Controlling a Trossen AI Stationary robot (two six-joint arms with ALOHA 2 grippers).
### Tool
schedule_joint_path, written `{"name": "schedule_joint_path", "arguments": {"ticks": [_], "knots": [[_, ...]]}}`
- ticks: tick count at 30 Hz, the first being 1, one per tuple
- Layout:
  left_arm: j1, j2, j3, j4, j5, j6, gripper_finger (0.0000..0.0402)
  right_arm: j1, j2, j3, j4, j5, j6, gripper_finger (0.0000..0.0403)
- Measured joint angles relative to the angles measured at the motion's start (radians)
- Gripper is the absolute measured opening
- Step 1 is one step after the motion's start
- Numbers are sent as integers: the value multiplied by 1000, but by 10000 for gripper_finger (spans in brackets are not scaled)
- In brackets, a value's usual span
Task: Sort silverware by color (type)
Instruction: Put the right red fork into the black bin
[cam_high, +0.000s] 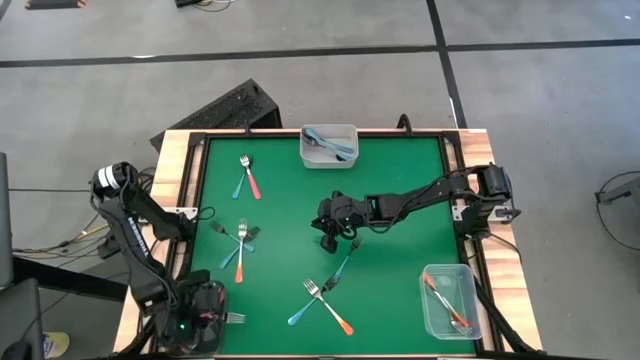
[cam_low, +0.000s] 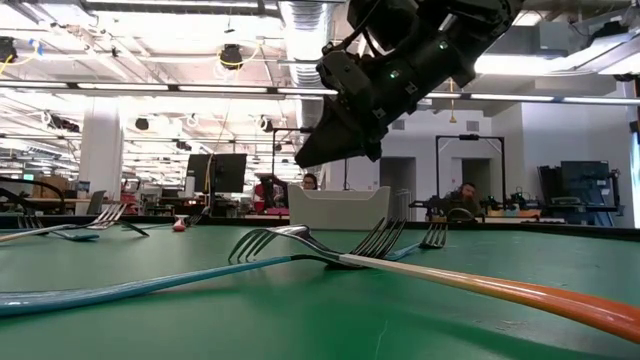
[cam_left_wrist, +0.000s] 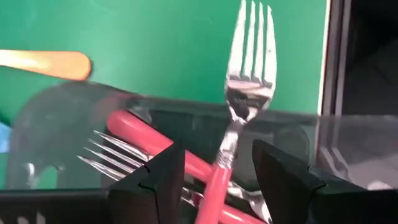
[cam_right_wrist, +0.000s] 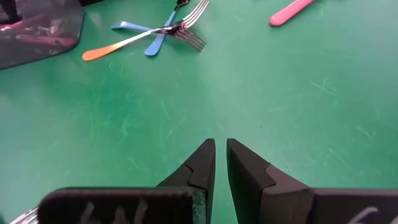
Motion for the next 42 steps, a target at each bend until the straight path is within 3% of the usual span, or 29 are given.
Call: {"name": "schedule_joint_path", "arguments": {"ticks": [7, 18, 28, 37, 42], "knots": [[1, 17, -13, 78, -46, 40, 162, -2, 0, 0, 0, 0, -1, 68], [-1, 98, -31, 106, -15, 53, 129, -1, 0, 0, -1, -8, -1, 68], [0, 97, -28, 101, -11, 8, 16, -1, 0, 0, 2, -23, -1, 68], [8, 98, 138, -181, 23, -274, 34, -2, 0, 0, 3, -24, 0, 68], [5, 98, 270, -326, -49, -393, 18, -3, 0, 0, 5, -24, -1, 68]]}}
